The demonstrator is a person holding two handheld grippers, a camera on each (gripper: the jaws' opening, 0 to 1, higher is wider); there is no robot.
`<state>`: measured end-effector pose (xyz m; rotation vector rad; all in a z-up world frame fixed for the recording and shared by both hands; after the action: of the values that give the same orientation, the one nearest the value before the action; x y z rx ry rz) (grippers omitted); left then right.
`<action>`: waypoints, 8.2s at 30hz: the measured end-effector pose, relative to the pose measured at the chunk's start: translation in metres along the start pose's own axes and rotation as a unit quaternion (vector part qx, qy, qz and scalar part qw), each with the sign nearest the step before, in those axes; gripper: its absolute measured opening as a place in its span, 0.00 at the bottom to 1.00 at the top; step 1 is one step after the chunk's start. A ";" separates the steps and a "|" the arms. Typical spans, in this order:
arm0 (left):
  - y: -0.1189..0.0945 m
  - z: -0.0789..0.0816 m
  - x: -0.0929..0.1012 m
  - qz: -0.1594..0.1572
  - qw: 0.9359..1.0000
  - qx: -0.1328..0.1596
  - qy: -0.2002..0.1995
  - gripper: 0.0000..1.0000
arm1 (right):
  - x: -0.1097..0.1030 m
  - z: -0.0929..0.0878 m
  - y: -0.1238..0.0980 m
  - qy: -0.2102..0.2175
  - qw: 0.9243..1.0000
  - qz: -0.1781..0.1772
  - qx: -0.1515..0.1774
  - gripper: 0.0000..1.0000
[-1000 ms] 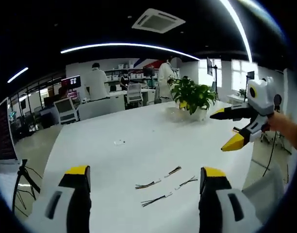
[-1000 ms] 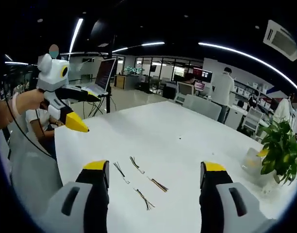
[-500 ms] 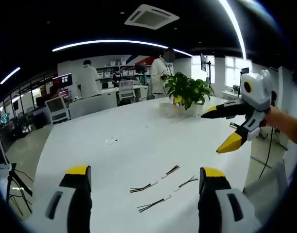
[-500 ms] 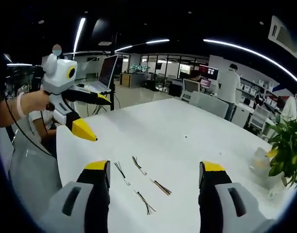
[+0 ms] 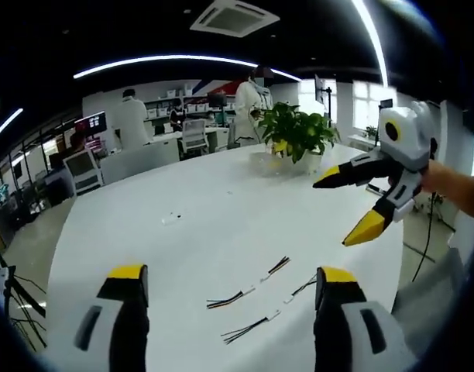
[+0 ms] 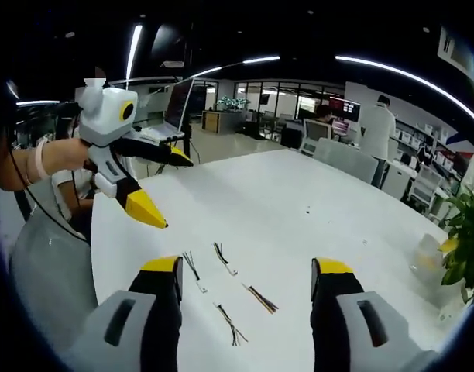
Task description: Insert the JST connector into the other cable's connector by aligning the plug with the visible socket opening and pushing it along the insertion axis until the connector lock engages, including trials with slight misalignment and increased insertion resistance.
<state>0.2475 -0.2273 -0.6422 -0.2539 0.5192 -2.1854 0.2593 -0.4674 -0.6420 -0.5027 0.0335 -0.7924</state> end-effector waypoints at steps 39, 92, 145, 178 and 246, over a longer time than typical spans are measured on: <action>0.044 -0.025 -0.008 -0.086 0.993 -0.063 0.046 0.67 | 0.008 -0.027 0.057 -0.071 0.996 0.047 -0.039 0.53; 0.096 -0.067 -0.033 -0.240 0.959 -0.059 0.137 0.26 | 0.023 -0.083 0.102 -0.084 0.982 0.165 -0.025 0.28; 0.142 -0.097 -0.039 -0.313 0.941 -0.031 0.126 0.13 | 0.026 -0.098 0.131 -0.097 0.972 0.212 -0.031 0.10; 0.148 -0.100 -0.041 -0.325 0.937 -0.016 0.129 0.02 | 0.021 -0.101 0.137 -0.097 0.969 0.223 -0.034 0.05; 0.127 -0.064 -0.024 -0.360 0.911 -0.030 0.199 0.00 | 0.013 -0.069 0.116 -0.117 0.960 0.255 -0.022 0.04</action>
<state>0.3291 -0.2608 -0.7569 -0.0190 0.8139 -2.9735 0.3320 -0.4363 -0.7524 -0.5958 -0.0367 -0.2237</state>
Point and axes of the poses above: the point that each gripper's makers call its tool centre point, and the gripper's own axes: y roughly forward along the fingers, x roughly to its right, z roughly out of its top, the point moved 10 cm from there along -y, roughly backward along the fingers, and after that the axes turned 8 degrees about -z, right-handed, at the moved point
